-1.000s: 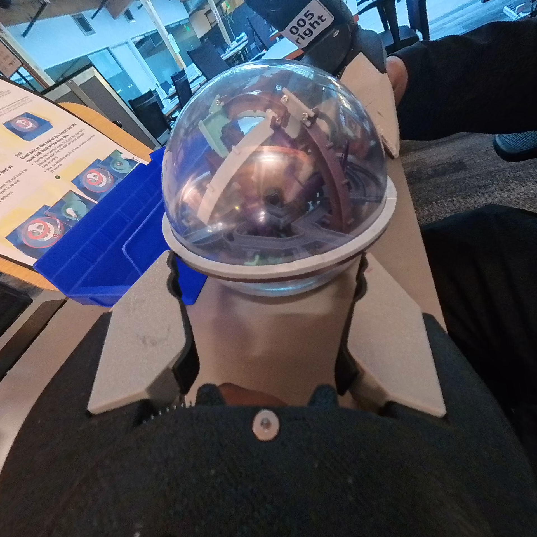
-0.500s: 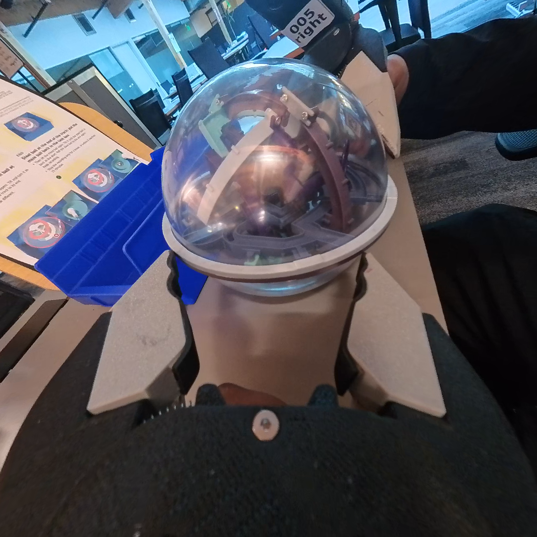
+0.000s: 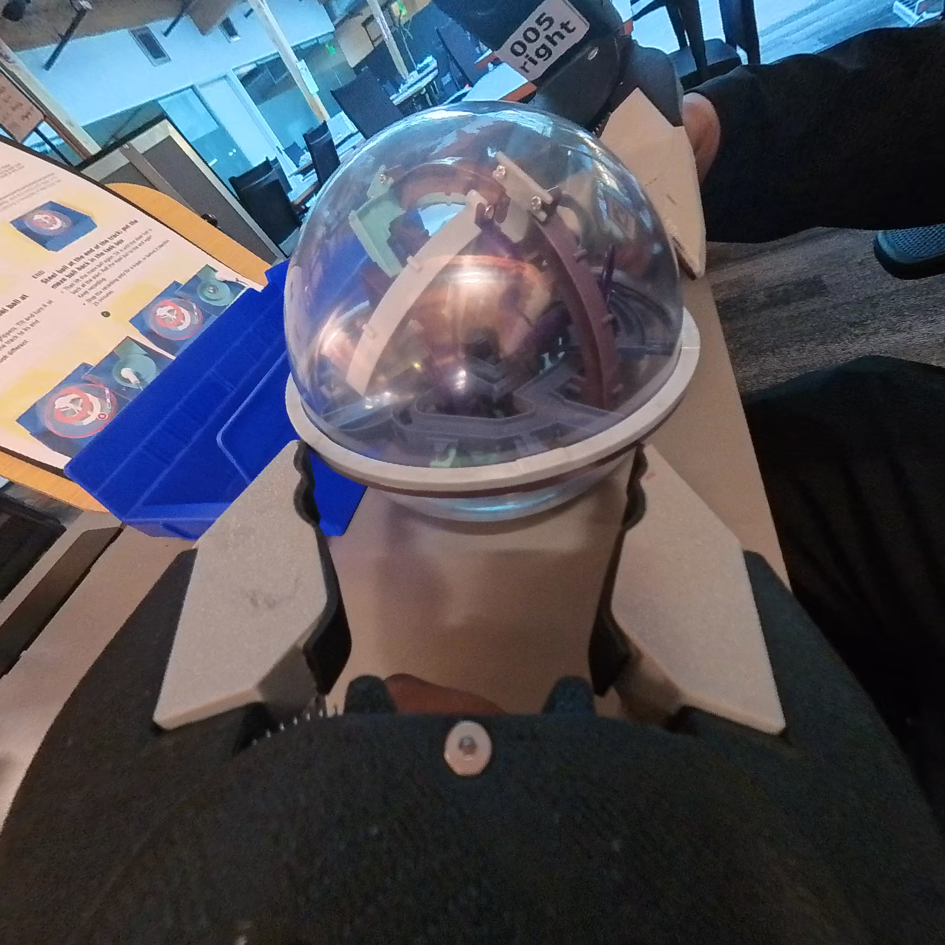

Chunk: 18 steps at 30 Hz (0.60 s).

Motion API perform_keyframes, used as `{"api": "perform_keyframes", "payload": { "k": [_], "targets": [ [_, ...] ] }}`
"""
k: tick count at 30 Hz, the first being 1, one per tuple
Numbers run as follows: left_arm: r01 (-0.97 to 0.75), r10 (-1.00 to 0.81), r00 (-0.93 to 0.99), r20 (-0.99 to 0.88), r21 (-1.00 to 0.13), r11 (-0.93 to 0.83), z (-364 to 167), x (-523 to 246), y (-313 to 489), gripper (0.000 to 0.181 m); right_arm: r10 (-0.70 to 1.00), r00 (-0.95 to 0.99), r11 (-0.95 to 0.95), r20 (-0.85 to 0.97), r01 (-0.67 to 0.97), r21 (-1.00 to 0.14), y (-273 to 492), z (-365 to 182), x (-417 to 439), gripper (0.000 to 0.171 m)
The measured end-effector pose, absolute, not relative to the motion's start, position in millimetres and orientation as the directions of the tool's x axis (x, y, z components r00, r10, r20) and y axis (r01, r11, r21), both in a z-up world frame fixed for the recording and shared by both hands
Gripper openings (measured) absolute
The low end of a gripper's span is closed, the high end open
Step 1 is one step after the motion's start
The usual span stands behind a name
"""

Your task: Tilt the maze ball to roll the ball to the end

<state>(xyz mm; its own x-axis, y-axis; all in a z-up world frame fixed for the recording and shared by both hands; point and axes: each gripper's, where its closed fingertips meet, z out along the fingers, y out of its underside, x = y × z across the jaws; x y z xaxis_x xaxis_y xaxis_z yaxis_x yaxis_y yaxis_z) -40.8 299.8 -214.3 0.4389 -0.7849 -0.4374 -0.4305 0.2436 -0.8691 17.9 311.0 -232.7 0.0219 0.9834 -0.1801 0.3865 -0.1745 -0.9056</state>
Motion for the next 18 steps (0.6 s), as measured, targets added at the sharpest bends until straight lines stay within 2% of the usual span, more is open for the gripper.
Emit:
{"api": "perform_keyframes", "payload": {
  "k": [3, 11, 18],
  "targets": [
    [-0.432, -0.786, 0.44, -0.435, -0.869, 0.24, -215, -41, 300, 0.12, 0.983, 0.052, -0.184, -0.177, 0.394, -0.901, 315, -235, 18, 0.156],
    [-0.428, -0.784, 0.44, -0.437, -0.87, 0.245, -214, -41, 300, 0.119, 0.985, 0.087, -0.171, -0.148, 0.413, -0.895, 317, -235, 21, 0.156],
    [-0.426, -0.784, 0.442, -0.436, -0.871, 0.244, -214, -41, 300, 0.117, 0.988, 0.155, -0.052, 0.028, 0.492, -0.869, 321, -233, 27, 0.156]
  ]
}}
